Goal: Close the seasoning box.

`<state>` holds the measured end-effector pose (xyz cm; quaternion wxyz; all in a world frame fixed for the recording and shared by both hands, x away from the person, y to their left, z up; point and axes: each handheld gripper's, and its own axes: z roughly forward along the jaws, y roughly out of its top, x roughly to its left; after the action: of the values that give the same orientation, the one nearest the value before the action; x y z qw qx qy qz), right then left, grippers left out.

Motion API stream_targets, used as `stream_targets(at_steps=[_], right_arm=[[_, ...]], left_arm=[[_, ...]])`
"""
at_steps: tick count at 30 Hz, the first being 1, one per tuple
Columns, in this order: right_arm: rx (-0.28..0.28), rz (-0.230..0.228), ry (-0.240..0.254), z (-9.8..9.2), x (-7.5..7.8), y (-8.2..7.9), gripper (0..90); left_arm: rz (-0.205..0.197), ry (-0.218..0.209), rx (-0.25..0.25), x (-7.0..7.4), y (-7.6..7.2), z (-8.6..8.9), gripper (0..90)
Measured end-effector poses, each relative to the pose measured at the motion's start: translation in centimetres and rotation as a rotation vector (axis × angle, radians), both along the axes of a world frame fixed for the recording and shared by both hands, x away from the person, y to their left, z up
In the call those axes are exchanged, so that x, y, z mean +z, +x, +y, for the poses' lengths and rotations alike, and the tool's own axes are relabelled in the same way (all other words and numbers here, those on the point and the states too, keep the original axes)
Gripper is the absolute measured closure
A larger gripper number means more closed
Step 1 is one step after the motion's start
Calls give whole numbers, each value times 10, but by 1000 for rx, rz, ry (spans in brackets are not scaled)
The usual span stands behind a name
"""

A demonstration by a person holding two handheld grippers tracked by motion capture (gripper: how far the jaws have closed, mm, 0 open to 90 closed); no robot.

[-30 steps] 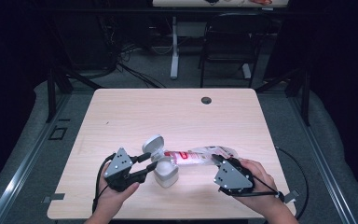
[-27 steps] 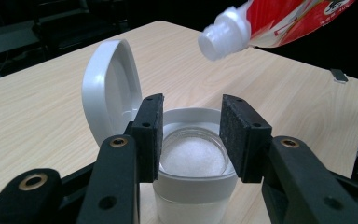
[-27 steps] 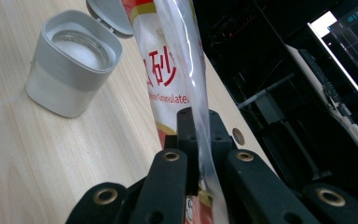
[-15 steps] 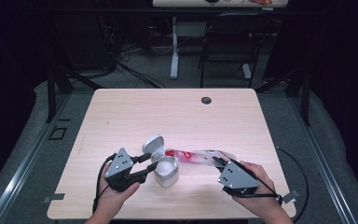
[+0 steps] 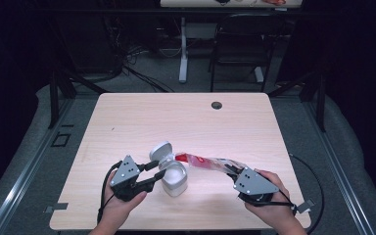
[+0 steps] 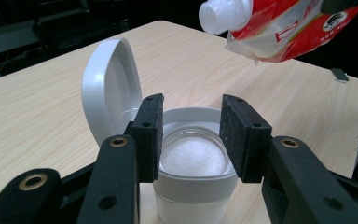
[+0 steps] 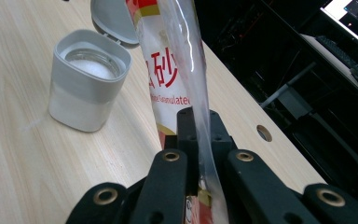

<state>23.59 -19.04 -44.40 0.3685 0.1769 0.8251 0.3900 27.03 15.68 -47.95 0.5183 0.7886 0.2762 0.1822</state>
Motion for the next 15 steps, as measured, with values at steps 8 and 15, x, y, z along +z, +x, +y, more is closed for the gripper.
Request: stream_targets(at_steps=[8, 15], right_arm=[[9, 20, 48, -2, 3, 1, 883], [12, 55, 134, -8, 3, 6, 884]], left_arm=[[-2, -3, 3, 1, 0, 2, 601], [-2, -8, 3, 1, 0, 2, 601]])
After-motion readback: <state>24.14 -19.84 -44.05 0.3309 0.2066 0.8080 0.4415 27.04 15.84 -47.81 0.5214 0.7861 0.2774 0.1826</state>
